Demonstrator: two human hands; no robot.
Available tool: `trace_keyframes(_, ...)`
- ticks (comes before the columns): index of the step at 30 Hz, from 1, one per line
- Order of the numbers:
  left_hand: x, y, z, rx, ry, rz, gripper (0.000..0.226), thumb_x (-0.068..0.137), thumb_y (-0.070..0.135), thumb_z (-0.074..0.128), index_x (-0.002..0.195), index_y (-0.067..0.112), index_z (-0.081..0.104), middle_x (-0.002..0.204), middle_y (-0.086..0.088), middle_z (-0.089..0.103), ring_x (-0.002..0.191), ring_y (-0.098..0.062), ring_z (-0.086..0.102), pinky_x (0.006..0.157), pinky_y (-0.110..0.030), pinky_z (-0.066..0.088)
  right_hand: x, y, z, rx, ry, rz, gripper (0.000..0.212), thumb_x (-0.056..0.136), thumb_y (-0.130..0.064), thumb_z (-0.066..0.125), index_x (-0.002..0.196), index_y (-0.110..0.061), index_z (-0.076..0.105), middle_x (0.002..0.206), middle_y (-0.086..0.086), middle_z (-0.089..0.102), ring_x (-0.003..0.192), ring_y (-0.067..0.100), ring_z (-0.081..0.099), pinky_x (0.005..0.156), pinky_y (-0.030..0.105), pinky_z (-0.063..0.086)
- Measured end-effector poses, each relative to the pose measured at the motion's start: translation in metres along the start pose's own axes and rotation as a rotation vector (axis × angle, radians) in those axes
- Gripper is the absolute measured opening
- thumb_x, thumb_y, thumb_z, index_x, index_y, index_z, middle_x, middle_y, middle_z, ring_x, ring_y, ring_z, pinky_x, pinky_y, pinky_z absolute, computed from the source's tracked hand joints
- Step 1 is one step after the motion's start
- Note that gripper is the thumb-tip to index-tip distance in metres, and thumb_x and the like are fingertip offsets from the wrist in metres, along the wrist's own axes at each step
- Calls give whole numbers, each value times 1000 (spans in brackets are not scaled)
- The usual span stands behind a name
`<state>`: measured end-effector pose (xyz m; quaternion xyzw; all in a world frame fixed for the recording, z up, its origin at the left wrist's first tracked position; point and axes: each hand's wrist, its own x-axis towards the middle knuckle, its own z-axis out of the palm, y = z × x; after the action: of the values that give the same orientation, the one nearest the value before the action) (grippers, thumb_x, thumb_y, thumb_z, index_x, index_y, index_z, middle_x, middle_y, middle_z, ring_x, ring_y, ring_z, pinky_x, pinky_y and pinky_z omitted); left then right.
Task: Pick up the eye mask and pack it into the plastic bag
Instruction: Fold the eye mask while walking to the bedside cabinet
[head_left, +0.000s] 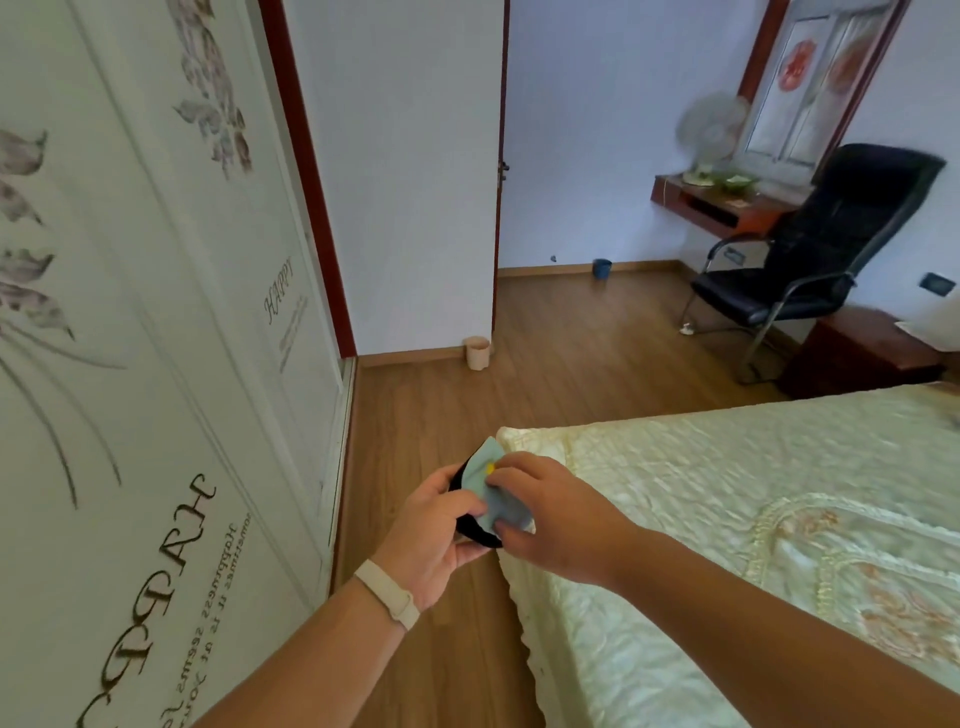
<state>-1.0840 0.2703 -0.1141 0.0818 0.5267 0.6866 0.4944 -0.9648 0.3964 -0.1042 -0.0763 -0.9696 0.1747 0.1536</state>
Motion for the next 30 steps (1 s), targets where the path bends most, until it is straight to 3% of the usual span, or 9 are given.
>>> trace_keyframes(5,48,33,-14,-10,-26,-8,39,87,-6,56,119,14,66,118,-20,69,102,-33,70,76,-44,60,52,13,4,-26,15,16,41,86,-31,64,124,-18,54,129,-3,51,111,15,47,88,27,46)
trace_keyframes(9,82,50,-15,4,-43,-15,38,88,-7,56,119,12,65,118,-21,69,106,-36,69,84,-50,60,83,37,4,-51,4,-5,37,85,-29,66,118,-16,57,123,-1,55,107,14,47,86,14,33)
trace_keyframes(11,102,57,-11,5,-37,-13,37,88,-7,56,119,12,65,118,-21,68,106,-36,69,85,-50,60,96,54,5,-35,8,3,36,85,-29,65,119,-17,57,123,-2,54,108,14,46,86,16,35)
trace_keyframes(17,175,77,10,49,14,-14,39,87,-7,56,118,14,66,117,-20,70,104,-33,70,77,-43,59,147,124,8,14,20,-4,35,84,-33,63,116,-20,56,119,-5,56,107,13,48,89,27,46)
trace_keyframes(23,258,120,50,73,75,28,40,88,-7,55,122,12,63,117,-21,68,101,-33,70,80,-44,59,218,207,-9,77,35,-42,37,84,-33,60,119,-22,54,120,-4,55,110,15,48,92,31,46)
trace_keyframes(27,307,142,69,74,112,64,41,88,-6,57,124,13,63,120,-20,67,110,-36,67,91,-52,57,258,252,-23,99,29,-78,38,84,-35,58,119,-22,53,122,-4,55,110,14,48,93,29,44)
trace_keyframes(30,334,149,76,58,129,54,41,88,-6,57,124,14,63,121,-21,67,111,-37,66,90,-52,57,277,278,-25,108,12,-81,39,84,-35,59,121,-24,52,124,-6,53,113,13,46,95,28,43)
